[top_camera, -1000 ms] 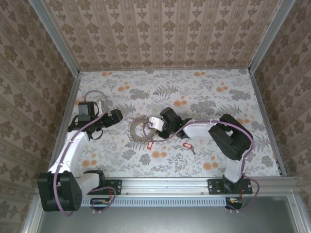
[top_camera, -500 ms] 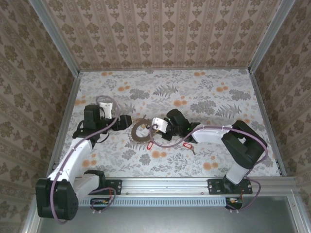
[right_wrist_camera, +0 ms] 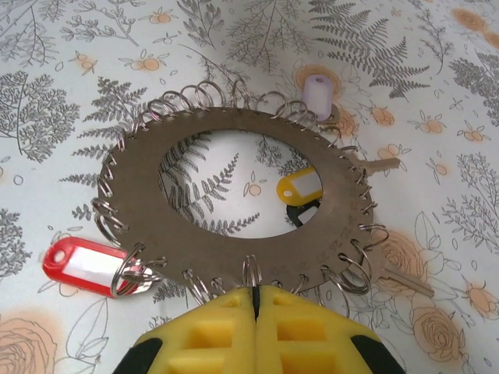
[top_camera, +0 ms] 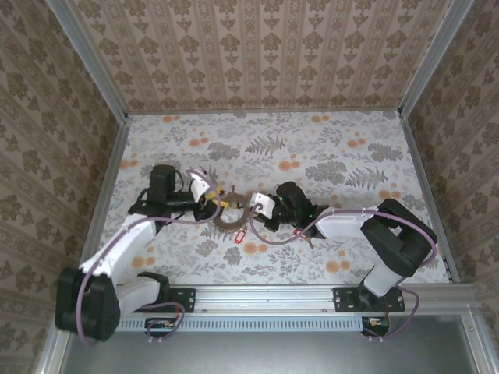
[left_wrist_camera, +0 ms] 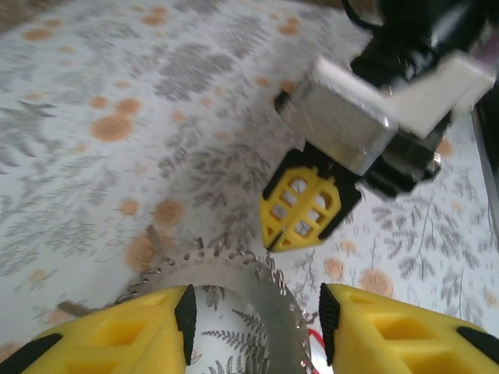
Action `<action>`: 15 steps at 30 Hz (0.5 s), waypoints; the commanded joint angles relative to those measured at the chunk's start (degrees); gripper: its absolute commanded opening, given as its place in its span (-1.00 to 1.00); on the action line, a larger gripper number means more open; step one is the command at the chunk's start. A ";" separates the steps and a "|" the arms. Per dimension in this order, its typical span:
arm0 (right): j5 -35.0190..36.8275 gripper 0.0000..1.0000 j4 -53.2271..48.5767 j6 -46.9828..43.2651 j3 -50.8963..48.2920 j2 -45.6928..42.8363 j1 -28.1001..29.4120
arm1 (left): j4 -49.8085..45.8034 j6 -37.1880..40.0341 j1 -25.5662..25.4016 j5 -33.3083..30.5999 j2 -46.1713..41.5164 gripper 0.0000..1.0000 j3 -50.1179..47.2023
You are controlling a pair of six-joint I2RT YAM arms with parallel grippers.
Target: Put the keys on the keyring
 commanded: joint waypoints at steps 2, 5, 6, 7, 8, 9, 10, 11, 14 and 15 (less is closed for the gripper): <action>0.28 -1.00 10.09 4.07 -4.24 1.16 -0.43 | -9.18 21.59 -3.61 1.99 9.17 -0.04 6.72; 0.39 -1.00 15.62 5.86 -6.20 2.10 -1.12 | -8.97 25.00 -5.43 -0.84 13.03 -0.03 9.21; 0.28 -1.00 16.36 6.11 -6.44 2.40 -1.21 | -8.85 26.62 -6.36 -2.70 13.94 -0.03 9.61; 0.23 -1.00 16.93 6.37 -6.62 2.76 -1.22 | -9.23 28.28 -6.96 -4.61 15.21 -0.04 10.14; 0.19 -1.00 17.51 6.61 -6.80 3.10 -1.31 | -10.39 30.21 -8.92 -5.93 16.41 -0.05 11.06; 0.15 -1.00 18.32 6.89 -7.14 3.39 -1.32 | -11.85 31.67 -9.52 -6.72 17.55 -0.07 12.03; 0.25 -1.00 19.37 7.31 -7.64 3.70 -1.44 | -13.45 32.88 -9.97 -7.51 18.71 -0.08 13.13; 0.43 -1.00 20.48 8.08 -8.19 4.00 -1.57 | -14.26 33.57 -10.19 -8.05 19.47 -0.10 13.89; 0.37 -0.93 20.70 9.21 -9.44 4.26 -1.84 | -14.31 34.16 -9.58 -8.99 19.44 -0.09 13.59; 0.28 -0.86 19.30 9.01 -9.33 4.30 -1.84 | -14.65 34.25 -9.25 -9.07 19.05 -0.09 13.44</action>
